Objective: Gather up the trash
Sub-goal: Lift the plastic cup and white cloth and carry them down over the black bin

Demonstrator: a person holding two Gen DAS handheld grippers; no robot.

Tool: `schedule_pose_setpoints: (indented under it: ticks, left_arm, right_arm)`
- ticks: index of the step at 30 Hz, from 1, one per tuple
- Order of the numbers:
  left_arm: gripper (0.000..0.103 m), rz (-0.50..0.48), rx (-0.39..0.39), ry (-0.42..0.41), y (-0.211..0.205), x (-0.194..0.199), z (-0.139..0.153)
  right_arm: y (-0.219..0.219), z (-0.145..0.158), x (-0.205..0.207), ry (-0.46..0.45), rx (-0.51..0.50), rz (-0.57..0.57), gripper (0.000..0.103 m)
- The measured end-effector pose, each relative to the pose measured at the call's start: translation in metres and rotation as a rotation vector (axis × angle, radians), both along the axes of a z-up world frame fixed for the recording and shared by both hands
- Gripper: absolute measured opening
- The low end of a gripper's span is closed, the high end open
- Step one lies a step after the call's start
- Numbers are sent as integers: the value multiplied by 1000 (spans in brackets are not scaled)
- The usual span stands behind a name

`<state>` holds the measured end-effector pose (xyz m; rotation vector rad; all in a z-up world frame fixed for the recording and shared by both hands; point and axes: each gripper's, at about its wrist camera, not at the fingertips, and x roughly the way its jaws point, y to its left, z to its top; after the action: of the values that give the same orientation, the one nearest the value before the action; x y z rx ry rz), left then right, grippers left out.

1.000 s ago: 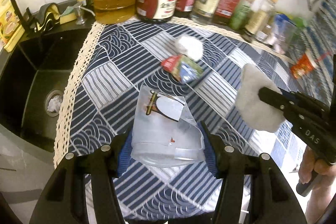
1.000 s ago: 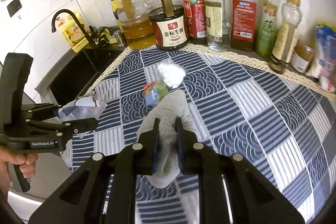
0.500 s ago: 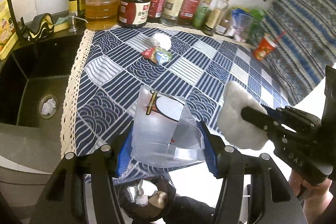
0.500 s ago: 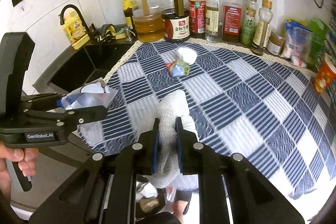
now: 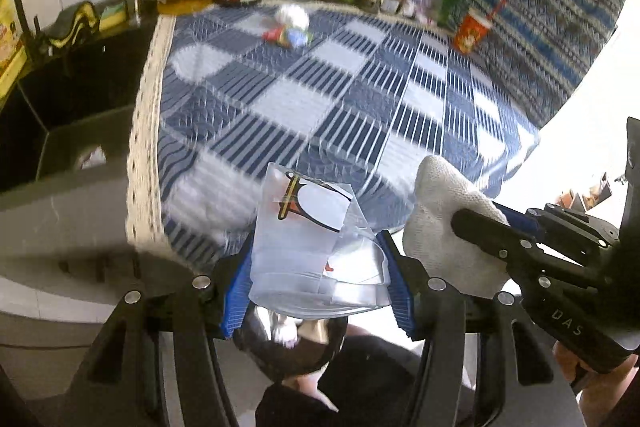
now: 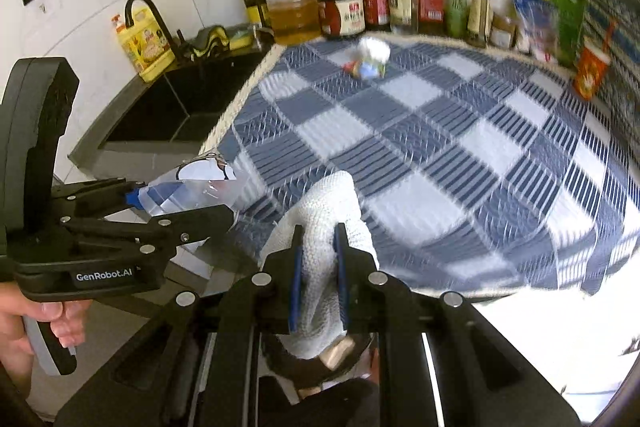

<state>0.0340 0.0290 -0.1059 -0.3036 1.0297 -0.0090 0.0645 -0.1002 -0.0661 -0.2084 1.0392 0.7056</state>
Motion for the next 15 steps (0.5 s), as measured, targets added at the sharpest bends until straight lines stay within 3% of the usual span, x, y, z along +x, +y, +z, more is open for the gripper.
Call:
schedule_pose_setpoints:
  ticks: [6,15]
  left_arm:
    - [56,7,-18,57,3,-20,-27]
    - [56,42,-74,179,5,-30,-78]
  right_arm:
    - [-1,-25,-22,61,-19,-13,16]
    - [1,-66,-22,161,-47,6,16]
